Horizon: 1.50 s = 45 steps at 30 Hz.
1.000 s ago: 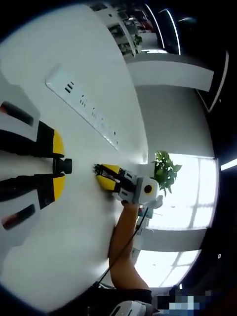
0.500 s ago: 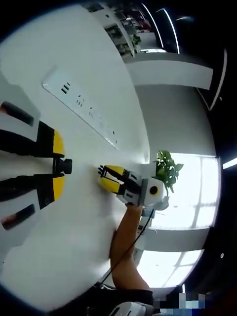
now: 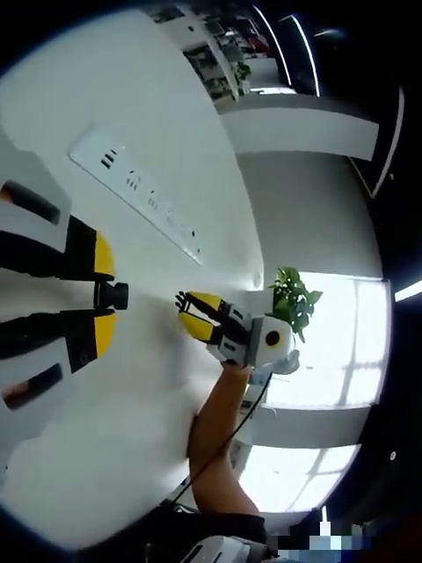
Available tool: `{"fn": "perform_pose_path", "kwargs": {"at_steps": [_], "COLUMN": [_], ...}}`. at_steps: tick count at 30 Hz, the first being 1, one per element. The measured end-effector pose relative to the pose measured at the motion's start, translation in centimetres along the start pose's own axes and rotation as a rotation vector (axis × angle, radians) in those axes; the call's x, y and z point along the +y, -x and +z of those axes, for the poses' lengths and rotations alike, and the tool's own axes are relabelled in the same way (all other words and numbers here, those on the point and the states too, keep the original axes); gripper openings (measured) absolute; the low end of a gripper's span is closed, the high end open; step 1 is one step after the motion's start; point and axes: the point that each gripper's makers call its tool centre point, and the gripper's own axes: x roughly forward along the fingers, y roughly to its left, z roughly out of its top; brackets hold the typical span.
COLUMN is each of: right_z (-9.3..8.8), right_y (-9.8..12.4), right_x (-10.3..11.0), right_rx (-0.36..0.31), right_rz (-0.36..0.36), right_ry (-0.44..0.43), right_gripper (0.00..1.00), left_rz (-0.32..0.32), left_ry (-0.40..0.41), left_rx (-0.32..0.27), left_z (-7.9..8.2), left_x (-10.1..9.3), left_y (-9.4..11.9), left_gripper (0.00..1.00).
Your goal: Snap the two parts of the plastic buckle together until the buckle closes and remains connected.
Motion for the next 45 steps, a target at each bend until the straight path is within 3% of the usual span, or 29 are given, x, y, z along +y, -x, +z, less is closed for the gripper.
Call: {"fn": "perform_pose_path", "kwargs": {"at_steps": [45], "right_z": [1.1], "right_y": [0.6], "right_x": [1.4], "right_rx": [-0.031], "right_rz": [-0.027], "right_ry": [0.001], "right_gripper": [0.11], "left_rz": [0.003], "left_ry": [-0.001], "left_rx": [-0.005], "left_z": [0.1], "left_x": [-1.7], "left_y": [-0.2], "left_gripper": [0.11]}}
